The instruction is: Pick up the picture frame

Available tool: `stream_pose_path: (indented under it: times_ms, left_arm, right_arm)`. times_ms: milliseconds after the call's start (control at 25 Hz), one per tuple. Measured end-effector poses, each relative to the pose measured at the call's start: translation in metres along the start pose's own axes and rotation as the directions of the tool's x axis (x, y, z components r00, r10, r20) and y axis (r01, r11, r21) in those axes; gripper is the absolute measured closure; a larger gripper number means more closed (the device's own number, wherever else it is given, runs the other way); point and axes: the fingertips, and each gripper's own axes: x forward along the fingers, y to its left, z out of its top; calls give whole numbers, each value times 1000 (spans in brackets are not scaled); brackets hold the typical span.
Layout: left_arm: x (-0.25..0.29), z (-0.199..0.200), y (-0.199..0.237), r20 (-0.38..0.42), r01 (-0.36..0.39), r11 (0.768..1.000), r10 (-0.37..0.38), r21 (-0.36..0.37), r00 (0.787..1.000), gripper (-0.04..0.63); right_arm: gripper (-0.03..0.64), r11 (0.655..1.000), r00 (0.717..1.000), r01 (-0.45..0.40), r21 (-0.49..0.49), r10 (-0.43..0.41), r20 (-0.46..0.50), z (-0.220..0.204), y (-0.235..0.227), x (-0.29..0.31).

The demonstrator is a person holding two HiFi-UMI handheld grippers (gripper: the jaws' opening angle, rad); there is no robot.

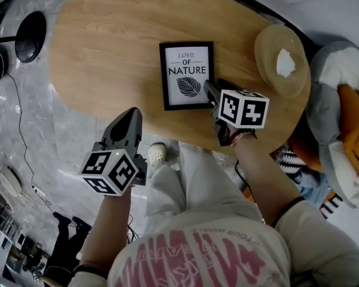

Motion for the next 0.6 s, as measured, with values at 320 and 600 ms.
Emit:
stream_pose_path:
  times_ms: [320,600]
  left_arm:
    - [-5,-3,-1,-1,3,1000,-3,-20,1000,592]
    - [-11,-4,-5,7,6,1000,-6,-29,1000,592]
  right_arm:
    - [428,985,987,155,-73,-157,-29,-4,-9,6]
    - [501,977,978,198,-78,-203,-57,-6,-3,7]
